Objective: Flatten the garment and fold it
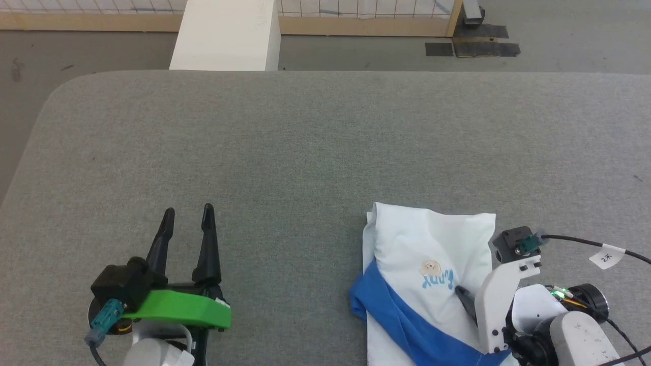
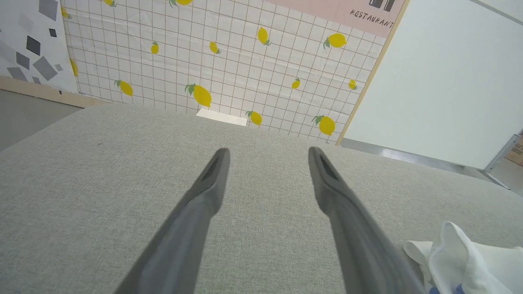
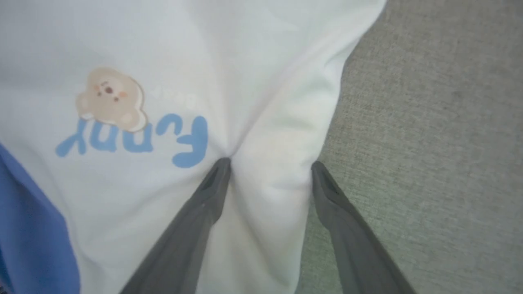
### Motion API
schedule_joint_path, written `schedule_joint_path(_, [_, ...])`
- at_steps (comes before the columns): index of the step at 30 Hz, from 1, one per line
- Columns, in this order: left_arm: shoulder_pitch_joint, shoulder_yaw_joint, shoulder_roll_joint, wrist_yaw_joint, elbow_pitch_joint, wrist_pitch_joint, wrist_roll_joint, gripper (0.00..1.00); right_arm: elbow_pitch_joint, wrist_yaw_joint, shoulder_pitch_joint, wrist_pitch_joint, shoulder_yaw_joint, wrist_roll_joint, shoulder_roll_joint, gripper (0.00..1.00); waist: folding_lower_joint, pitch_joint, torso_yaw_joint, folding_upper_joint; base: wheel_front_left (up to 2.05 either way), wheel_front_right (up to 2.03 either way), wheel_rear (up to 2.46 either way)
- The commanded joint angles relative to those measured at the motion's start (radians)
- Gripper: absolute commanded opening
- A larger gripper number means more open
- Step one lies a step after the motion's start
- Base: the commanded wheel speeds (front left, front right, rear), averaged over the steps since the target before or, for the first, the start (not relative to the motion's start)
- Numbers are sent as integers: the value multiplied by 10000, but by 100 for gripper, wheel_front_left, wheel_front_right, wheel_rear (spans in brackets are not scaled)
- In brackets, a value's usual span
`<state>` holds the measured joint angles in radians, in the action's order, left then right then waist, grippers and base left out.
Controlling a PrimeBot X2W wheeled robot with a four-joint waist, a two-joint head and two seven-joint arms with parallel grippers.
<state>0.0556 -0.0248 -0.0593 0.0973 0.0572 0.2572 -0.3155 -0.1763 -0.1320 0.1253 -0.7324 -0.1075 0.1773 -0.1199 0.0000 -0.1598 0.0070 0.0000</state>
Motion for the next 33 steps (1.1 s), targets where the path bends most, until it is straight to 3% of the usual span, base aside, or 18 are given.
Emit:
schedule_joint_path(1, [205,-9,21,50,23,45,86,100,-354,13,-156,-232,-156,-6,17,100,0,-47,85,0,0,0,0])
schedule_joint_path(3, [222,-16,27,50,58,45,73,100,-542,13,-181,-358,-307,140,-33,100,0,-34,125,0,0,0,0])
schedule_joint_path(5, [219,-12,31,47,80,45,70,100,-615,13,-141,-300,-418,188,-148,0,0,-7,127,0,0,0,0])
schedule_joint_path(12, [163,102,33,-23,119,45,82,100,-234,13,41,69,-948,724,-1007,0,0,112,-227,0,0,0,0])
schedule_joint_path(22, [331,81,-24,-65,17,45,151,100,877,13,876,-271,-1461,1519,-3582,0,0,-540,-2146,0,0,0,0])
schedule_joint_path(27, [856,-114,-60,-85,-15,15,264,100,474,13,1672,-67,-1132,1756,-4351,0,0,-1220,-2951,0,0,0,0])
schedule_joint_path(33, [1582,-310,-189,-164,-281,-231,499,100,-549,13,2682,661,-481,1773,-4724,0,0,-2313,-3130,0,0,0,0])
